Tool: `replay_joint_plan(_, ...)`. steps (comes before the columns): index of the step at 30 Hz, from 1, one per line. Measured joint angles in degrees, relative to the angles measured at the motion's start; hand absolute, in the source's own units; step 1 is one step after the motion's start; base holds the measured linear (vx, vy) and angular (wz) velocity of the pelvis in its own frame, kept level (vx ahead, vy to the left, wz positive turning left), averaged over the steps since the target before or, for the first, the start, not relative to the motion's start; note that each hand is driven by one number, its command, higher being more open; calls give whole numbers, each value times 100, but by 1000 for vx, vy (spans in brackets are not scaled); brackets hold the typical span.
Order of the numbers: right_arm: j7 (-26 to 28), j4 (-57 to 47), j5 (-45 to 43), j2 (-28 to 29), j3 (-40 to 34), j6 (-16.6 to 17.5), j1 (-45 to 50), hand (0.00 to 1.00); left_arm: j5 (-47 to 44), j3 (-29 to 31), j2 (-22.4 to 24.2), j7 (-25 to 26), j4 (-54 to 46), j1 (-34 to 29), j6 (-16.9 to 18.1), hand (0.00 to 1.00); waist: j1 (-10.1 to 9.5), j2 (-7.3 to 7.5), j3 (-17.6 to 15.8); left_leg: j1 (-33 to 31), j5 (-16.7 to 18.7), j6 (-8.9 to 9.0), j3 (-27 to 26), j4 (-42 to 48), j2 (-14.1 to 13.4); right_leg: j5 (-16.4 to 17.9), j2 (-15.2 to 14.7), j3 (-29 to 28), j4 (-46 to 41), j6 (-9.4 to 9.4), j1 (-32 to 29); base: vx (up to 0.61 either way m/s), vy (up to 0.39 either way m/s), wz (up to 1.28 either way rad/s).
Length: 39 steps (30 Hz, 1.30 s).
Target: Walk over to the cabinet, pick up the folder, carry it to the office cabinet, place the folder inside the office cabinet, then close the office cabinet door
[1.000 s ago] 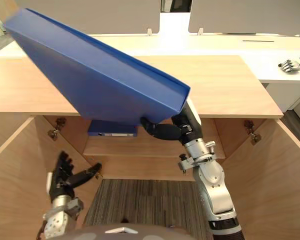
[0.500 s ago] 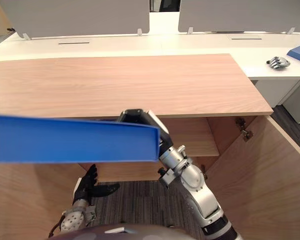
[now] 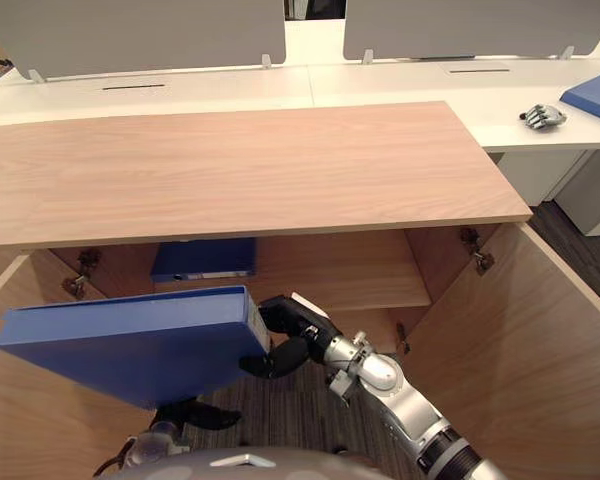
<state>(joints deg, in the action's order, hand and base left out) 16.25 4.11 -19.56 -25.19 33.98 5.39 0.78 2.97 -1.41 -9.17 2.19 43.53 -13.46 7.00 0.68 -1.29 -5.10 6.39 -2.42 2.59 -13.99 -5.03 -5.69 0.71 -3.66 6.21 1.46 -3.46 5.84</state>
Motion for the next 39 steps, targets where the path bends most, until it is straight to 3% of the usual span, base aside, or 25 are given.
replay_joint_plan(2,-53,153,221,93,-133,14,1,0,0,9,-2,7,64,-1,0,100,-5,-5,-50,-105,-12,10,2,0,-1,-6,0,1,-12,9,-109,0,0,0)
replay_joint_plan(5,-201,376,516,206,-426,18,-7,0,-3,69,-3,33,74,55,2,100,-35,25,-400,-333,-29,-1,4,83,-10,2,-11,-6,-156,18,-359,-35,-1,-1)
replay_joint_plan(9,-451,477,874,286,-768,10,-201,0,-16,285,-3,133,77,426,1,100,-70,104,-960,-1197,149,-43,20,836,-98,112,-55,-42,-801,75,-1179,-82,-11,-4)
replay_joint_plan(11,-634,486,891,344,-1042,11,-399,0,-74,300,2,224,72,777,12,100,-69,71,-1324,-1786,382,-80,61,1516,-159,340,-111,-60,-1476,89,-1776,-174,-7,0)
replay_joint_plan(18,-1295,354,823,1031,-1866,23,-969,0,-470,516,92,413,-385,1280,75,100,-71,-6,-1917,-3419,691,-131,126,2843,-321,718,-230,-152,-2942,164,-3516,-151,-24,-1)
replay_joint_plan(25,-1680,-554,357,1381,-2061,30,-1008,0,-614,898,647,496,-1239,1303,52,100,-214,-70,-2110,-4601,965,-148,225,3802,-620,910,-206,-42,-3685,260,-4614,-84,-12,-3)
replay_joint_plan(27,-1785,-866,-132,1621,-2286,87,-1193,0,-709,887,810,487,-2226,1143,30,100,-308,-106,-2157,-5012,1046,-158,294,4071,-666,995,-213,-7,-3944,271,-4988,-40,10,3)
replay_joint_plan(30,-1945,-961,-651,1819,-2800,272,-1552,0,-846,905,929,469,-3318,929,184,100,-411,-221,-2239,-5303,1151,-161,394,4294,-669,1125,-259,58,-4185,279,-5220,-17,18,13)
replay_joint_plan(39,-2134,-958,-2497,1811,-3428,689,-2387,0,-1138,1075,1043,322,-3972,778,284,100,-596,-243,-2250,-5773,1271,-160,414,4556,-655,1307,-391,177,-4528,295,-5685,58,20,5)
